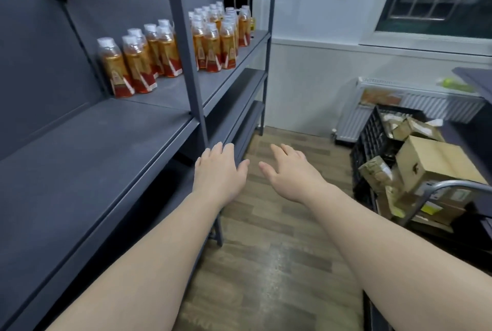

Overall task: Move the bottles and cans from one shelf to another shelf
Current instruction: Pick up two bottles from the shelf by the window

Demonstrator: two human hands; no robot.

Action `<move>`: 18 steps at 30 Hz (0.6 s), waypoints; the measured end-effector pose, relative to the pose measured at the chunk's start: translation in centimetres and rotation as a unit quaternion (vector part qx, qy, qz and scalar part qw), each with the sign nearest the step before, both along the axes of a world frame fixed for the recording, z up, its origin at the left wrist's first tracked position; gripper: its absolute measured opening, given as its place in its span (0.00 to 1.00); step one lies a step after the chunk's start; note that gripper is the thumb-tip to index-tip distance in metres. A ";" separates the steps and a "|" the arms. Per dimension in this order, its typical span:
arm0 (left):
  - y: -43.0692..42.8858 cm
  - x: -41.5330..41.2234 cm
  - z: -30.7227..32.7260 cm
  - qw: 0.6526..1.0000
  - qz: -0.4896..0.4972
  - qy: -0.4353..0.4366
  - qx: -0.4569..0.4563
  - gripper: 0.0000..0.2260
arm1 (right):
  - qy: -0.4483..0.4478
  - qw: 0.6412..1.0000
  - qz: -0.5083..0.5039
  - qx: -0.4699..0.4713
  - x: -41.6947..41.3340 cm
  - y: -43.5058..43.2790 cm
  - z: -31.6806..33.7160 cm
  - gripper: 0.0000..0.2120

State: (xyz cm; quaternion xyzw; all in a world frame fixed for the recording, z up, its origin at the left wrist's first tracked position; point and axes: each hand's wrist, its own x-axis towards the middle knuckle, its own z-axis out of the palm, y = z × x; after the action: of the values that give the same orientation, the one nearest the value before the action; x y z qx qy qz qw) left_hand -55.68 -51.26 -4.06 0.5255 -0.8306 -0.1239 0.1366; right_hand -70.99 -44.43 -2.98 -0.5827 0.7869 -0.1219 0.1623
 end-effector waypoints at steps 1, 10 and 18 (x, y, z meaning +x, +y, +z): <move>-0.9 -0.7 -0.1 1.000 -0.007 -0.002 0.000 0.21 | 0.004 1.000 -0.007 0.004 -0.6 -0.5 -0.1 0.31; -6.7 -9.1 -1.4 0.997 -0.070 -0.016 0.021 0.24 | 0.008 0.998 -0.058 0.021 -7.9 -4.7 -1.4 0.31; -12.0 -17.7 0.0 0.996 -0.074 -0.037 -0.018 0.26 | 0.044 0.998 -0.044 0.007 -17.0 -10.3 -0.4 0.31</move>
State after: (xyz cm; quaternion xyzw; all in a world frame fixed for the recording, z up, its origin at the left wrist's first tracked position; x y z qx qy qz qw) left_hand -73.39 -63.25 -4.03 0.4639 -0.8740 -0.0988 0.1057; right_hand -87.94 -54.68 -3.42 -0.5510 0.8192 -0.0981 0.1257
